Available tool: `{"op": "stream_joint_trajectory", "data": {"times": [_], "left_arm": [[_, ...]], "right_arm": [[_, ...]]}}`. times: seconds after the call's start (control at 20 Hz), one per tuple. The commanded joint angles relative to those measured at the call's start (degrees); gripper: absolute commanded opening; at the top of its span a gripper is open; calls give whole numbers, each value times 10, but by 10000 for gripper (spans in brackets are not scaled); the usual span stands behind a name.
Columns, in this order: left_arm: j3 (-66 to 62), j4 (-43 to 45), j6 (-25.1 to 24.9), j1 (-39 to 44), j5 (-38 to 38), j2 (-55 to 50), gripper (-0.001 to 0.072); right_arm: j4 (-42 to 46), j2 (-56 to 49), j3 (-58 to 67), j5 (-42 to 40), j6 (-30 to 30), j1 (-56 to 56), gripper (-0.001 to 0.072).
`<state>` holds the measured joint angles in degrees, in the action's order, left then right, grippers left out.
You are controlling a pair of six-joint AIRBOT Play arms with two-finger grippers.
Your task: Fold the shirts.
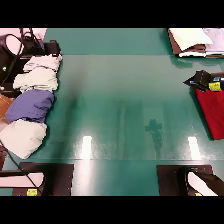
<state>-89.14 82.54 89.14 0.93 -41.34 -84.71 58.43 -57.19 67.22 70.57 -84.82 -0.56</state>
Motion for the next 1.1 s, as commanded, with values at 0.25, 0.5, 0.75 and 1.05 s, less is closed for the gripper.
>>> {"op": "stream_joint_trajectory", "data": {"times": [0.25,0.5,0.75,1.05], "left_arm": [[-78,13,19,-97,59,-193,570],[-156,16,13,-99,34,-279,570],[-163,16,14,-116,36,-302,558],[-163,10,13,-119,41,-296,20]], "right_arm": [[0,0,-1,1,0,0,10],[0,0,-1,4,-1,0,10],[0,0,-1,5,-7,0,10],[-4,0,0,4,-11,0,11]]}}
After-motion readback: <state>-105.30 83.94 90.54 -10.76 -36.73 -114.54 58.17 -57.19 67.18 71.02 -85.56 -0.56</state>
